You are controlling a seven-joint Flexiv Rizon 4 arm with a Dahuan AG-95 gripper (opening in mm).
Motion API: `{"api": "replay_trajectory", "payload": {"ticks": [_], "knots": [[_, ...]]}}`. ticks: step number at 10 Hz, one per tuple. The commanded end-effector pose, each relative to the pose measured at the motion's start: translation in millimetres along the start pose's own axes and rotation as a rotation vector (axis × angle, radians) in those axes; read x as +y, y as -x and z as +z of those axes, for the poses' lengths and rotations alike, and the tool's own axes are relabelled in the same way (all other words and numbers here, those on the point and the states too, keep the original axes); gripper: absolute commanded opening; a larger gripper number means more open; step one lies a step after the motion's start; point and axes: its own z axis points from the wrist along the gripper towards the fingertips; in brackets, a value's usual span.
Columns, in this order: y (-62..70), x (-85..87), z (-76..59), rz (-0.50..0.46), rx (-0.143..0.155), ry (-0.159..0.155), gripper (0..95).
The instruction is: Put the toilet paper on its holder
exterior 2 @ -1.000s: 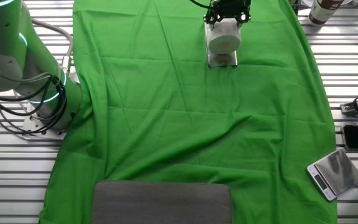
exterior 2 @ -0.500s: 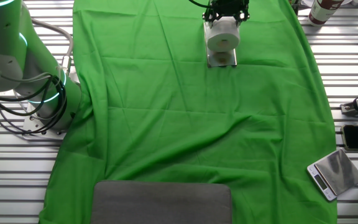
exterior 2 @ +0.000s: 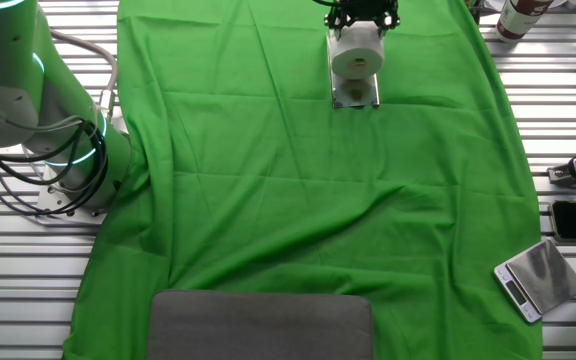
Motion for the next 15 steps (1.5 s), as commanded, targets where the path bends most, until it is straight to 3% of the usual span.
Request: {"api": "replay_trajectory", "payload": {"ticks": [1, 8, 9, 10, 13, 15], "knots": [[-0.6, 1.1, 0.7, -0.001, 0.002, -0.001, 0.0], [0.3, 1.7, 3.0, -0.006, 0.004, -0.001, 0.0], [0.2, 1.7, 4.9, -0.011, 0.002, -0.001, 19.0], [0.2, 1.8, 6.5, -0.015, 0.001, -0.001, 19.0], [0.2, 1.8, 7.2, -0.031, 0.0, 0.0, 76.0], [0.2, 1.8, 7.2, -0.036, -0.006, 0.0, 76.0]]}}
